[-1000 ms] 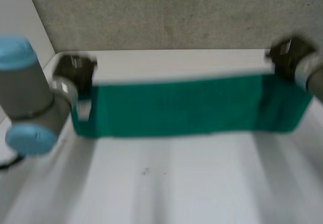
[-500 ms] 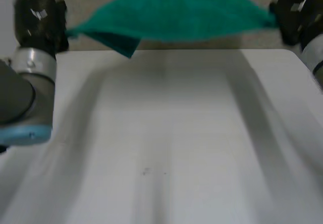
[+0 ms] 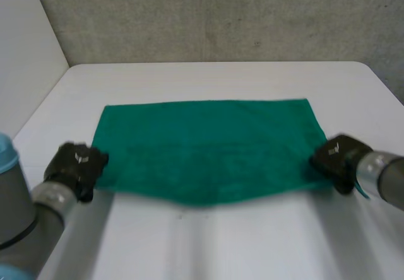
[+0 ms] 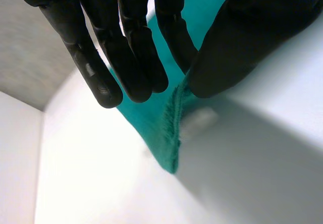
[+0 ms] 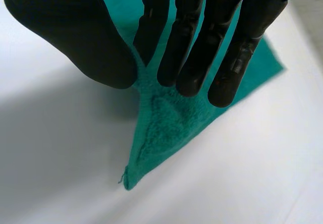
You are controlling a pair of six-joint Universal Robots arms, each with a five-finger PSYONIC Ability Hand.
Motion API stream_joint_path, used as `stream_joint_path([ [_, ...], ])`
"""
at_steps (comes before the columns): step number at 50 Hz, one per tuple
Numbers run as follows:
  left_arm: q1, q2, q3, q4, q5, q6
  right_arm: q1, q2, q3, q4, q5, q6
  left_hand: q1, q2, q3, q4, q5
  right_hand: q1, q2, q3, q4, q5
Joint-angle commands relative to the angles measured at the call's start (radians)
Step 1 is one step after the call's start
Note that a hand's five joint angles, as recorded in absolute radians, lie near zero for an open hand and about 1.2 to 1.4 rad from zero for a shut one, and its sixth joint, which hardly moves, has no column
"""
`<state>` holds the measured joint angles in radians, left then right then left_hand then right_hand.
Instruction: Fold the towel.
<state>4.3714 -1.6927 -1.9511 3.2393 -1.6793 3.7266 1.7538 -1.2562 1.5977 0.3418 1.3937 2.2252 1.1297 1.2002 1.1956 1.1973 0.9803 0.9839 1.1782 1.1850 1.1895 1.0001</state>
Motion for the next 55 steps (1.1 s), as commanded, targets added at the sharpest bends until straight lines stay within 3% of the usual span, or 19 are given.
stream_joint_path([
  [1,-0.021,0.171,-0.066,-0.190,0.046,0.064,-0.073,-0.146,0.136,0.194,0.011,-0.335,0.267,0.196,0.201,0.199,0.241,0.412,0.218,0.211,0.207,0.222],
  [6,-0.030,0.130,-0.019,-0.116,0.052,0.061,-0.076,-0.137,0.104,0.056,0.008,-0.260,0.267,0.196,0.201,0.199,0.241,0.412,0.218,0.211,0.207,0.222],
  [14,-0.030,-0.077,0.101,0.039,0.033,0.059,-0.022,0.036,-0.014,-0.202,0.010,-0.193,0.267,0.196,0.201,0.199,0.241,0.412,0.218,0.211,0.207,0.222],
  [22,-0.038,-0.274,0.291,0.220,-0.072,0.067,0.010,0.236,-0.191,-0.384,0.013,-0.185,0.267,0.196,0.201,0.199,0.241,0.412,0.218,0.211,0.207,0.222],
  [35,-0.041,-0.637,0.705,0.254,-0.099,0.085,0.058,0.563,-0.553,-0.503,0.036,-0.185,0.267,0.196,0.201,0.199,0.241,0.412,0.218,0.211,0.207,0.222],
  [43,-0.041,-0.748,0.828,0.275,-0.076,0.105,0.079,0.699,-0.729,-0.515,0.057,-0.182,0.267,0.196,0.201,0.199,0.241,0.412,0.218,0.211,0.207,0.222],
  [44,-0.041,-0.749,0.827,0.286,-0.068,0.104,0.081,0.705,-0.739,-0.515,0.064,-0.179,0.267,0.196,0.201,0.199,0.241,0.329,0.135,0.128,0.123,0.138],
  [45,-0.041,-0.751,0.822,0.298,-0.057,0.102,0.082,0.709,-0.745,-0.515,0.068,-0.174,0.267,0.196,0.201,0.199,0.241,0.099,-0.096,-0.102,-0.107,-0.092],
  [46,-0.041,-0.749,0.818,0.312,-0.043,0.102,0.087,0.710,-0.749,-0.515,0.086,-0.162,0.194,0.124,0.128,0.127,0.169,-0.447,-0.641,-0.648,-0.653,-0.638],
  [47,-0.042,-0.745,0.801,0.338,-0.007,0.105,0.088,0.710,-0.749,-0.515,0.097,-0.153,-0.394,-0.464,-0.459,-0.461,-0.419,-0.700,-0.894,-0.901,-0.905,-0.890],
  [49,-0.042,-0.739,0.784,0.358,0.018,0.108,0.093,0.712,-0.749,-0.514,0.122,-0.127,-0.867,-0.938,-0.933,-0.935,-0.892,-0.809,-1.004,-1.011,-1.015,-1.000],
  [55,-0.053,-0.665,0.735,0.373,0.046,0.104,0.090,0.637,-0.711,-0.501,0.156,0.052,-0.954,-1.025,-1.020,-1.022,-0.980,-0.809,-1.004,-1.011,-1.015,-1.000],
])
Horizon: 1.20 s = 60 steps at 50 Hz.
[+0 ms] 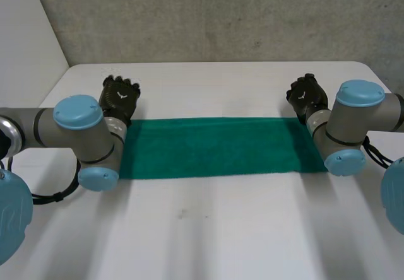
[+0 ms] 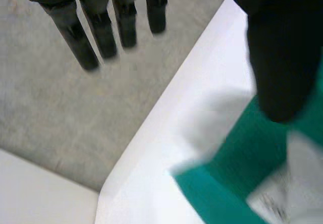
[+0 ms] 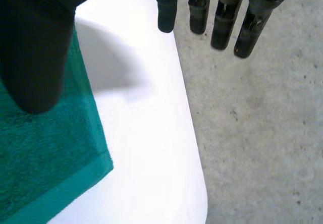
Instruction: Fold the towel.
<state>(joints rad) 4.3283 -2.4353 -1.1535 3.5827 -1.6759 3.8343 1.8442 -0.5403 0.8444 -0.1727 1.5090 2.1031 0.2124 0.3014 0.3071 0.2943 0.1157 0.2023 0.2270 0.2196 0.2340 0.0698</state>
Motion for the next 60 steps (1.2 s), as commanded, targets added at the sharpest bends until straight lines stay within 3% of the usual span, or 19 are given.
stream_joint_path([
  [1,-0.012,0.091,-0.072,0.027,0.041,-0.005,-0.003,-0.110,0.054,0.016,0.040,0.201,-0.037,-0.126,-0.132,-0.119,-0.115,-0.028,-0.052,-0.045,-0.059,-0.070],
  [5,-0.016,0.179,-0.143,0.019,0.038,-0.010,-0.014,-0.268,0.157,0.036,0.033,0.322,-0.034,-0.123,-0.129,-0.116,-0.112,-0.028,-0.052,-0.045,-0.059,-0.070],
  [10,-0.018,0.306,-0.270,0.014,0.035,-0.024,-0.019,-0.459,0.313,0.096,-0.048,0.434,-0.038,-0.127,-0.133,-0.120,-0.116,-0.028,-0.052,-0.045,-0.059,-0.070],
  [18,-0.028,0.479,-0.474,0.008,0.044,-0.174,-0.141,-0.582,0.488,0.280,-0.205,0.549,-0.038,-0.127,-0.133,-0.120,-0.116,-0.028,-0.052,-0.045,-0.059,-0.070],
  [23,-0.025,0.553,-0.540,-0.007,0.051,-0.333,-0.180,-0.576,0.545,0.341,-0.248,0.563,-0.038,-0.127,-0.133,-0.120,-0.116,0.047,0.022,0.030,0.015,0.005],
  [28,-0.018,0.567,-0.558,-0.039,0.054,-0.406,-0.233,-0.573,0.591,0.322,-0.250,0.560,-0.037,-0.126,-0.132,-0.119,-0.115,0.205,0.181,0.188,0.174,0.163],
  [44,-0.012,0.555,-0.575,-0.047,0.054,-0.415,-0.309,-0.412,0.598,0.217,-0.248,0.537,-0.034,-0.123,-0.129,-0.116,-0.112,0.555,0.530,0.537,0.523,0.513],
  [49,-0.012,0.555,-0.577,-0.047,0.054,-0.415,-0.330,-0.394,0.588,0.188,-0.231,0.525,-0.034,-0.123,-0.129,-0.116,-0.112,1.192,1.168,1.175,1.161,1.150],
  [60,-0.010,0.558,-0.578,-0.048,0.054,-0.417,-0.445,-0.397,0.555,0.156,-0.147,0.470,-0.034,-0.123,-0.129,-0.116,-0.112,1.194,1.169,1.177,1.162,1.152],
])
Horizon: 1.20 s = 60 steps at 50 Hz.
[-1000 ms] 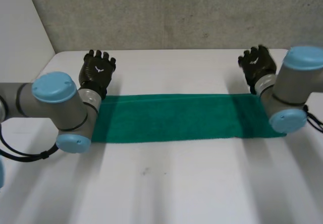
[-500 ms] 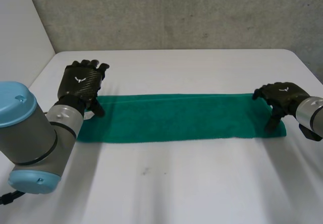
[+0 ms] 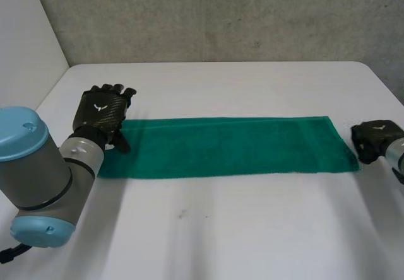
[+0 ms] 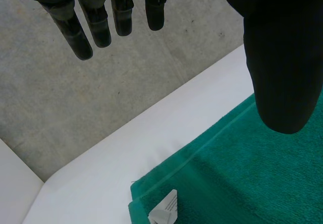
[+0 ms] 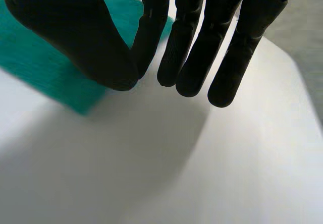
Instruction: Fold the towel.
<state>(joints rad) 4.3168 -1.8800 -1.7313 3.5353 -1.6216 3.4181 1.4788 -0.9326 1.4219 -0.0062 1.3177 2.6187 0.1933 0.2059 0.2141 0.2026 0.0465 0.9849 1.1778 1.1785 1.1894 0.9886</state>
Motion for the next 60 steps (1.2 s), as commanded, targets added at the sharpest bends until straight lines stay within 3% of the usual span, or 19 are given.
stream_joint_path([
  [1,0.001,0.002,-0.001,-0.001,-0.001,0.000,-0.115,-0.006,-0.031,-0.009,0.043,-0.075,-0.015,-0.028,-0.036,-0.024,-0.043,0.411,0.218,0.218,0.207,0.233],
  [8,0.000,0.002,-0.005,-0.001,-0.001,0.000,-0.180,-0.009,-0.029,0.003,-0.021,-0.134,-0.015,-0.028,-0.036,-0.024,-0.043,0.331,0.138,0.137,0.127,0.153],
  [9,0.000,0.004,-0.005,-0.001,-0.001,0.000,-0.175,-0.015,-0.011,0.002,-0.087,-0.123,-0.015,-0.028,-0.036,-0.024,-0.043,0.074,-0.118,-0.119,-0.130,-0.104],
  [12,-0.002,0.004,-0.008,-0.001,-0.001,-0.002,-0.173,-0.032,0.026,-0.003,-0.219,-0.094,-0.015,-0.028,-0.036,-0.024,-0.043,-0.153,-0.346,-0.347,-0.358,-0.332],
  [13,-0.002,0.007,-0.013,-0.001,-0.003,-0.002,-0.173,-0.050,0.053,-0.008,-0.300,-0.062,-0.015,-0.028,-0.036,-0.024,-0.043,-0.302,-0.495,-0.496,-0.507,-0.481],
  [18,-0.005,0.013,-0.028,-0.001,-0.001,-0.003,-0.178,-0.071,0.095,-0.011,-0.445,-0.014,-0.019,-0.031,-0.040,-0.028,-0.047,-0.374,-0.567,-0.568,-0.579,-0.553],
  [32,-0.005,0.022,-0.033,-0.001,0.000,-0.003,-0.157,0.000,0.083,-0.023,-0.445,-0.022,-0.019,-0.031,-0.040,-0.028,-0.047,-0.339,-0.532,-0.533,-0.544,-0.518],
  [43,-0.003,0.022,-0.034,-0.001,0.002,-0.003,-0.127,0.040,0.048,-0.055,-0.393,-0.022,-0.019,-0.031,-0.040,-0.028,-0.047,-0.204,-0.397,-0.398,-0.409,-0.383],
  [49,-0.003,0.021,-0.034,-0.001,0.005,-0.003,-0.126,0.055,0.034,-0.055,-0.382,-0.022,-0.019,-0.031,-0.040,-0.028,-0.047,-0.020,-0.213,-0.213,-0.224,-0.198],
  [54,-0.003,0.021,-0.036,-0.001,0.005,-0.005,-0.127,0.058,0.022,-0.060,-0.377,-0.019,-0.019,-0.031,-0.040,-0.028,-0.047,0.406,0.213,0.212,0.201,0.227],
  [60,-0.003,0.021,-0.036,-0.001,0.003,-0.003,-0.138,0.058,-0.004,-0.063,-0.278,-0.017,-0.019,-0.031,-0.040,-0.028,-0.047,0.411,0.218,0.218,0.207,0.233],
])
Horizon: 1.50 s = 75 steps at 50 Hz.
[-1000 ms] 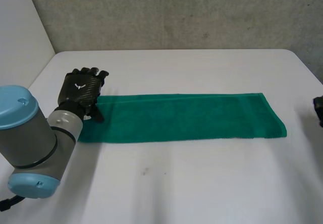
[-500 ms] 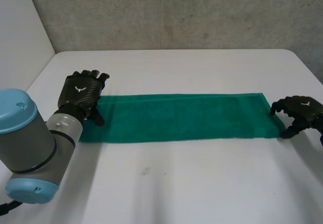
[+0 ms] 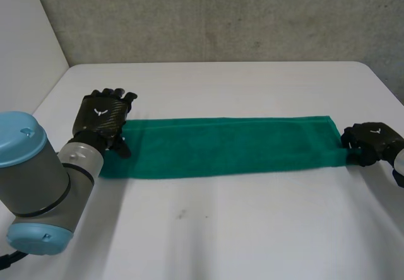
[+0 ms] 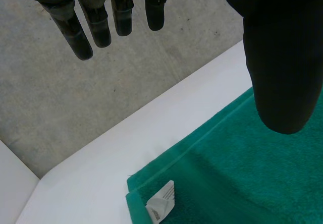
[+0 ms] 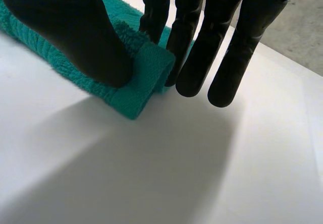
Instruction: Fold the towel.
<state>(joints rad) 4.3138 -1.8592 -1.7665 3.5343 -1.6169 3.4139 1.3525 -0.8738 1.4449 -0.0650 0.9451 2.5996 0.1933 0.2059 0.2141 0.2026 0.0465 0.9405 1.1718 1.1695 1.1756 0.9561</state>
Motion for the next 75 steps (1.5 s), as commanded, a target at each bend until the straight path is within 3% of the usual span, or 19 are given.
stream_joint_path([
  [1,0.000,0.000,-0.001,0.000,-0.001,-0.001,-0.012,-0.001,-0.032,-0.006,0.116,0.002,-0.019,-0.031,-0.040,-0.028,-0.047,0.456,0.224,0.227,0.221,0.266],
  [5,0.000,0.002,-0.001,0.000,-0.003,-0.001,-0.015,0.002,-0.064,-0.006,0.222,-0.001,-0.019,-0.031,-0.040,-0.028,-0.047,0.456,0.224,0.227,0.221,0.266],
  [7,0.000,0.003,-0.002,0.000,-0.003,-0.001,-0.022,0.002,-0.110,-0.013,0.315,-0.013,-0.019,-0.031,-0.040,-0.028,-0.047,0.456,0.224,0.227,0.221,0.266],
  [9,0.000,0.006,-0.004,0.000,-0.003,-0.001,-0.048,0.001,-0.139,-0.006,0.346,-0.035,-0.019,-0.031,-0.040,-0.028,-0.047,0.456,0.224,0.227,0.221,0.266],
  [14,0.000,0.011,-0.013,0.000,-0.003,-0.001,-0.137,-0.007,-0.176,0.001,0.363,-0.147,-0.019,-0.031,-0.040,-0.028,-0.047,0.456,0.224,0.227,0.221,0.266],
  [18,-0.002,0.014,-0.014,0.000,-0.003,-0.001,-0.099,-0.042,-0.176,0.004,0.350,-0.177,-0.019,-0.031,-0.040,-0.028,-0.047,0.456,0.224,0.227,0.221,0.266],
  [23,-0.003,0.025,-0.016,0.000,-0.003,-0.001,0.097,-0.134,-0.186,-0.004,0.307,-0.115,-0.019,-0.031,-0.040,-0.028,-0.047,0.456,0.224,0.227,0.221,0.266],
  [34,-0.003,0.040,-0.022,0.000,-0.005,-0.002,0.549,-0.160,-0.216,-0.010,0.144,-0.113,-0.019,-0.031,-0.040,-0.028,-0.047,0.456,0.224,0.227,0.221,0.266],
  [42,-0.005,0.048,-0.034,0.000,-0.003,-0.001,0.851,0.007,-0.241,-0.030,0.058,-0.212,-0.019,-0.031,-0.040,-0.028,-0.047,0.456,0.224,0.227,0.221,0.266],
  [46,-0.008,0.048,-0.034,0.000,-0.003,-0.001,0.898,0.064,-0.251,-0.022,0.075,-0.304,-0.019,-0.031,-0.040,-0.028,-0.047,0.399,0.167,0.170,0.164,0.209],
  [48,-0.009,0.046,-0.036,0.000,-0.003,-0.001,0.899,0.076,-0.255,-0.021,0.096,-0.337,-0.019,-0.031,-0.040,-0.028,-0.047,-0.025,-0.257,-0.254,-0.260,-0.215],
  [49,-0.009,0.048,-0.037,0.000,-0.003,-0.001,0.899,0.078,-0.259,-0.022,0.136,-0.351,-0.019,-0.031,-0.040,-0.028,-0.047,-0.417,-0.648,-0.646,-0.652,-0.607],
  [51,-0.011,0.048,-0.041,0.000,-0.003,-0.001,0.899,0.073,-0.261,-0.022,0.164,-0.351,-0.019,-0.031,-0.040,-0.028,-0.047,-0.559,-0.790,-0.788,-0.794,-0.749],
  [53,-0.011,0.048,-0.042,0.000,-0.003,-0.001,0.898,0.064,-0.261,-0.024,0.275,-0.330,-0.019,-0.031,-0.040,-0.028,-0.047,-0.766,-0.997,-0.995,-1.001,-0.956],
  [56,-0.013,0.048,-0.042,0.000,-0.001,-0.001,0.855,-0.009,-0.242,-0.021,0.351,-0.242,-0.019,-0.031,-0.040,-0.028,-0.047,-0.766,-0.997,-0.995,-1.001,-0.956],
  [62,-0.014,0.048,-0.042,0.000,-0.001,-0.001,0.691,-0.171,-0.117,-0.022,0.340,0.050,-0.019,-0.031,-0.040,-0.028,-0.047,-0.766,-0.997,-0.995,-1.001,-0.956],
  [66,-0.016,0.048,-0.042,0.000,-0.001,-0.001,0.619,-0.211,-0.023,-0.019,0.337,0.169,-0.019,-0.031,-0.040,-0.028,-0.047,-0.766,-0.997,-0.995,-1.001,-0.956],
  [72,-0.023,0.048,-0.042,0.000,-0.001,-0.001,0.430,-0.223,0.138,-0.012,0.294,0.114,-0.019,-0.031,-0.040,-0.028,-0.047,-0.766,-0.997,-0.995,-1.001,-0.956],
  [75,-0.039,0.046,-0.041,0.002,-0.001,-0.001,0.377,-0.217,0.181,-0.012,0.264,0.085,-0.019,-0.031,-0.040,-0.028,-0.047,-0.642,-0.873,-0.871,-0.877,-0.832],
])
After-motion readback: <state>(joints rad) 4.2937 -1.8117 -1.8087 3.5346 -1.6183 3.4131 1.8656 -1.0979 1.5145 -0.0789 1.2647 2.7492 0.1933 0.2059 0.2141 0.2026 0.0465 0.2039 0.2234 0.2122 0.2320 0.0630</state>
